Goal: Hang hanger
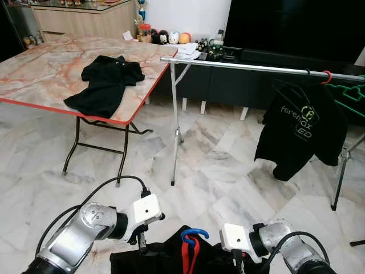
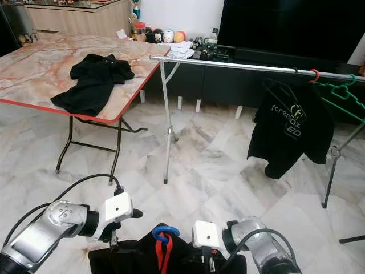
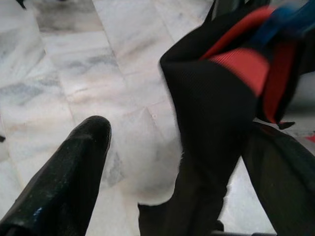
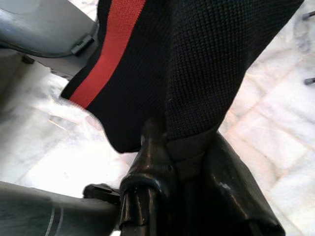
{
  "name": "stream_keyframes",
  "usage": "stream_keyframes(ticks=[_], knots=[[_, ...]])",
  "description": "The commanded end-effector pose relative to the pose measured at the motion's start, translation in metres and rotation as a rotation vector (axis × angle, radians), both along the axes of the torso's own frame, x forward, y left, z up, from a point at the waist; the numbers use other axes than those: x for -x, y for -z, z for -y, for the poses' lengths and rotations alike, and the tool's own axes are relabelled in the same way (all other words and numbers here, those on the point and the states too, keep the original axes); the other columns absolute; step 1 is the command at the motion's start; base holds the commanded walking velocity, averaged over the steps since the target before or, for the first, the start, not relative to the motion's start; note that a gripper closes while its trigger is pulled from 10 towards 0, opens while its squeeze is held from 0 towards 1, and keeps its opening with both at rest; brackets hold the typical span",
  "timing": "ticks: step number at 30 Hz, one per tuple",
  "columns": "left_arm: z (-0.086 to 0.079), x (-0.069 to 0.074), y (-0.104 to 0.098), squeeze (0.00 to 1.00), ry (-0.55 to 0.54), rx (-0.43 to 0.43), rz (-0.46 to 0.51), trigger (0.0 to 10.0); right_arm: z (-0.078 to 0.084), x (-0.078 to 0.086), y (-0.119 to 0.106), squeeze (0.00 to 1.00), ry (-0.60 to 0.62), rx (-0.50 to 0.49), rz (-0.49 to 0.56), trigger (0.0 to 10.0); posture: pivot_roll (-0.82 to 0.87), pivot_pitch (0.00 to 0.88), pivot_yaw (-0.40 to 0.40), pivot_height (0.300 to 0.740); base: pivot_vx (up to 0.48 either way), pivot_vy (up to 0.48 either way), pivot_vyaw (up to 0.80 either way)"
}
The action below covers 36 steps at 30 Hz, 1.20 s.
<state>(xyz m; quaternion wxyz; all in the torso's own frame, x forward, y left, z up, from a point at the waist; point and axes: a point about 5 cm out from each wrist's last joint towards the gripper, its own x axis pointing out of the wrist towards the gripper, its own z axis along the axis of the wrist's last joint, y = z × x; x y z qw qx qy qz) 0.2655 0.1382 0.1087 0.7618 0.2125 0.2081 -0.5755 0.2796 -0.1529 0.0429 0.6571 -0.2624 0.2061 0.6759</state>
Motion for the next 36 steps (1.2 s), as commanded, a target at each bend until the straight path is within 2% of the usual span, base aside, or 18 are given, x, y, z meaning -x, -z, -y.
stream_keyframes(ticks=[1, 6, 15, 24, 36], knots=[[0.000, 0.002, -0.003, 0.00, 0.009, 0.006, 0.000, 10.0, -0.001, -0.006, -0.006, 0.00, -0.009, 0.014, 0.046, 0.0, 0.07, 0.041, -0.046, 0.740, 0.000, 0.000, 0.00], [0.003, 0.008, -0.006, 0.00, 0.054, 0.011, -0.021, 10.0, -0.003, -0.008, -0.008, 0.00, 0.001, -0.012, 0.060, 0.0, 0.07, 0.040, -0.046, 0.740, 0.000, 0.000, 0.00], [0.002, 0.011, 0.001, 0.00, 0.033, 0.008, -0.038, 10.0, -0.010, -0.012, -0.019, 0.00, -0.017, -0.079, 0.059, 0.0, 0.07, 0.039, -0.043, 0.740, 0.000, 0.000, 0.00], [0.000, 0.004, 0.004, 0.00, -0.047, 0.001, -0.003, 10.0, -0.013, -0.012, -0.025, 0.00, -0.050, -0.117, 0.035, 0.0, 0.06, 0.032, -0.038, 0.740, 0.000, 0.000, 0.00], [0.005, 0.007, 0.002, 0.00, -0.038, 0.048, -0.020, 10.0, -0.019, -0.016, -0.031, 0.00, -0.040, -0.150, 0.048, 0.0, 0.06, 0.020, -0.034, 0.740, 0.000, 0.000, 0.00]])
